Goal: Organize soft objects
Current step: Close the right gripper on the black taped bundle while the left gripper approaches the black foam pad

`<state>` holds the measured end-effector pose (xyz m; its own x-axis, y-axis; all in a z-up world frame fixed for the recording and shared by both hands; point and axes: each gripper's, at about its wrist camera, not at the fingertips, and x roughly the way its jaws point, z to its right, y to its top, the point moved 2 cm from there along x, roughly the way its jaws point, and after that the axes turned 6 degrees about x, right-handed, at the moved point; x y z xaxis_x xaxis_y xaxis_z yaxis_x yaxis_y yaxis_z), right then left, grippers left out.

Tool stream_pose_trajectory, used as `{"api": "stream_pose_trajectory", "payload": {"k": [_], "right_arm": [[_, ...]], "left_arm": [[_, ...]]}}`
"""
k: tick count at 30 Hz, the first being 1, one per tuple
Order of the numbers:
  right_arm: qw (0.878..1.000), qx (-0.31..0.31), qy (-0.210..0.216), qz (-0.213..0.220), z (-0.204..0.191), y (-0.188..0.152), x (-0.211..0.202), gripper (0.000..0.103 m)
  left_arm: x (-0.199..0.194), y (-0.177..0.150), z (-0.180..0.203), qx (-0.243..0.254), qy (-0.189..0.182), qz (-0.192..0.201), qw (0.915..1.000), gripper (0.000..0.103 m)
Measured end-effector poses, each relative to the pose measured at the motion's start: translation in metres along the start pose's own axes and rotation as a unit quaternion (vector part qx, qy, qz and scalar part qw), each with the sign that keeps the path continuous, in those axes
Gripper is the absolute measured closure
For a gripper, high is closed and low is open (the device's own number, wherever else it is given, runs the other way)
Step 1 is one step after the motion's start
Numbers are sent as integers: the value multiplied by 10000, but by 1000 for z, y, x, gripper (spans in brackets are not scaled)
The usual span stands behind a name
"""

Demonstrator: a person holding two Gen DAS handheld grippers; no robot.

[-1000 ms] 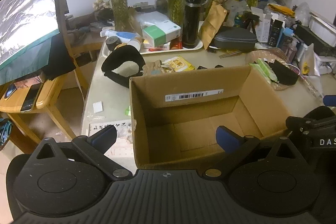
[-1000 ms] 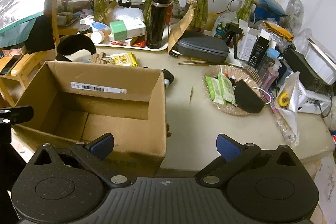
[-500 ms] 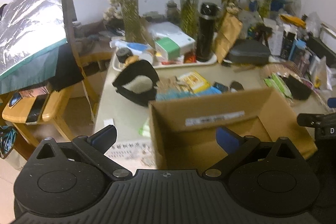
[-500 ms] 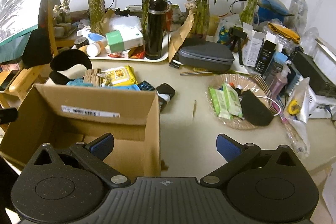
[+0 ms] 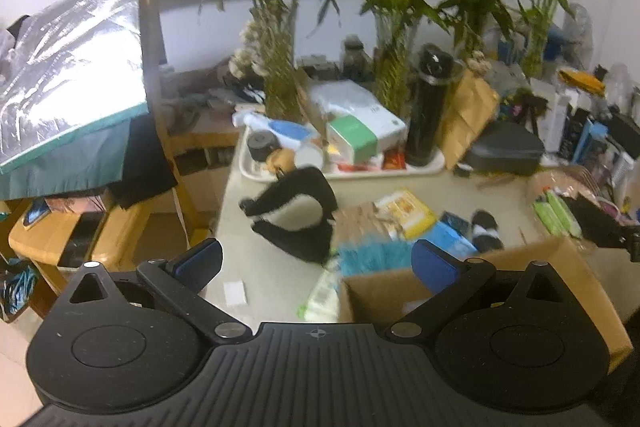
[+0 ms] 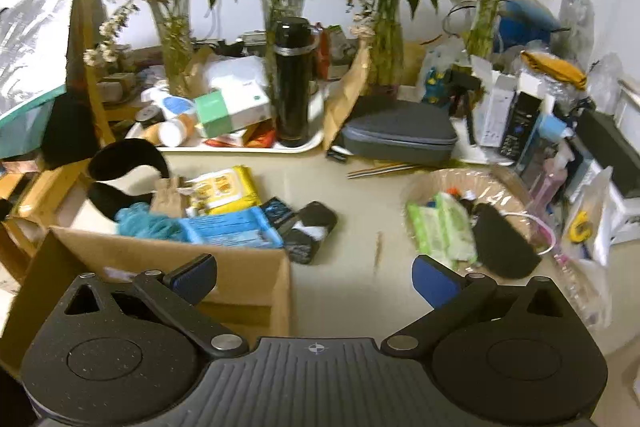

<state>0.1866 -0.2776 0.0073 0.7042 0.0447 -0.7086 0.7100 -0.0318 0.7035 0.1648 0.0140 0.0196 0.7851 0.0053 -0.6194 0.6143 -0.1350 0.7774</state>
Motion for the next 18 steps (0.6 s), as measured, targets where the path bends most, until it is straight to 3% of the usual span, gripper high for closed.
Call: {"api": "stream_pose_trajectory", "payload": {"k": [10, 18], "right_arm": [[9989, -194, -415, -3, 13, 14, 33, 0], [9999, 132, -32, -75, 34, 30, 69, 0]], "left_arm": [[30, 11, -28, -81, 37, 239, 9997, 0], [70, 0, -46, -277, 432, 251, 9984, 0]]}}
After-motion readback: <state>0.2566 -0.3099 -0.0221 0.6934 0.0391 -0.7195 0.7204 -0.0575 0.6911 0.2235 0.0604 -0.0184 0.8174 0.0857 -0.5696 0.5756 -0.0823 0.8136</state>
